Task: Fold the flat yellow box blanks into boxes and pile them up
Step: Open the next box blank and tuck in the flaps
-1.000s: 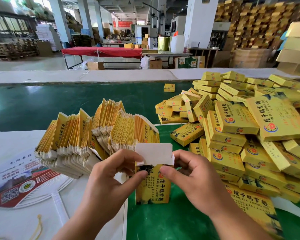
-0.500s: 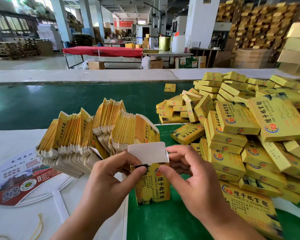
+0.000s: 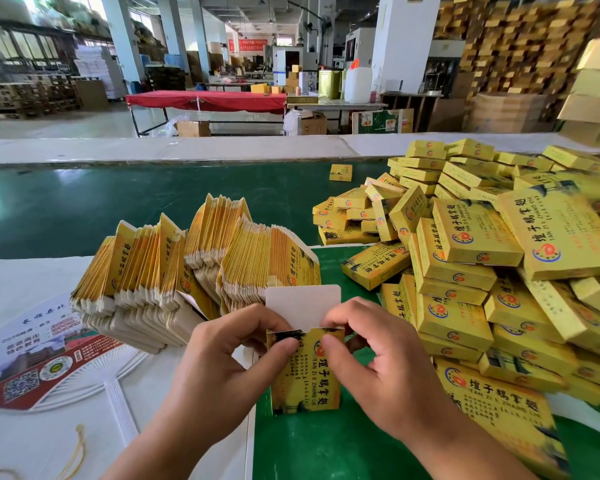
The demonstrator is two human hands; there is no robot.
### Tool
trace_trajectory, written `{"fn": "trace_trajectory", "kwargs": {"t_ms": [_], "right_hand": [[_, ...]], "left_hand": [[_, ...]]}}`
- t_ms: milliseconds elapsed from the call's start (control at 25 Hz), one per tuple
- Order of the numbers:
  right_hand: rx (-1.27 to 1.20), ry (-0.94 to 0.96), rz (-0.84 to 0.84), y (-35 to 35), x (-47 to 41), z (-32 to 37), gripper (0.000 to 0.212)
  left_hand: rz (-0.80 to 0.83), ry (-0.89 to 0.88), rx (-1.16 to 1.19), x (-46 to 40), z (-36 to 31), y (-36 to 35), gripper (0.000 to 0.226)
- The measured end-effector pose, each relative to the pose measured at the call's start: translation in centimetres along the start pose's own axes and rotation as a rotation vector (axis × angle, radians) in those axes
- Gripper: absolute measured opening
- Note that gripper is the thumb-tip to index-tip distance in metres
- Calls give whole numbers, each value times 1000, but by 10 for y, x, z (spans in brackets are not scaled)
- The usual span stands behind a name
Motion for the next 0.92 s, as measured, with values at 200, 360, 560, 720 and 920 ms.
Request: {"fn": "trace_trajectory", "kwargs": {"t_ms": [200,360,560,720,920], "right_hand": [[-43,-8,16,0,-1,0,19],[-146,-80,-23,0,3,-1,12],[-319,-215,-12,-7,6,-2,38],[-347,-226,23,-5,5,-5,52],[-361,-190,50,-5,4,-2,29]], "left_hand": [[-6,-25,-23,0,-2,-2,15],[-52,-36,7,2,-1,-2,11],[-87,53,310,2,5,-5,58],[-58,72,300,0,4,-3,39],[-50,112,349,0,4,-2,24]]}}
Point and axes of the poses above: each hand's wrist, its own x-axis away from the middle knuckle, its own y-axis out of the back of the hand, z = x × y, the point moved 4 cm from there along -x, towards the middle knuckle, and after that the axes turned 11 degrees about x, right-handed, at the moved point
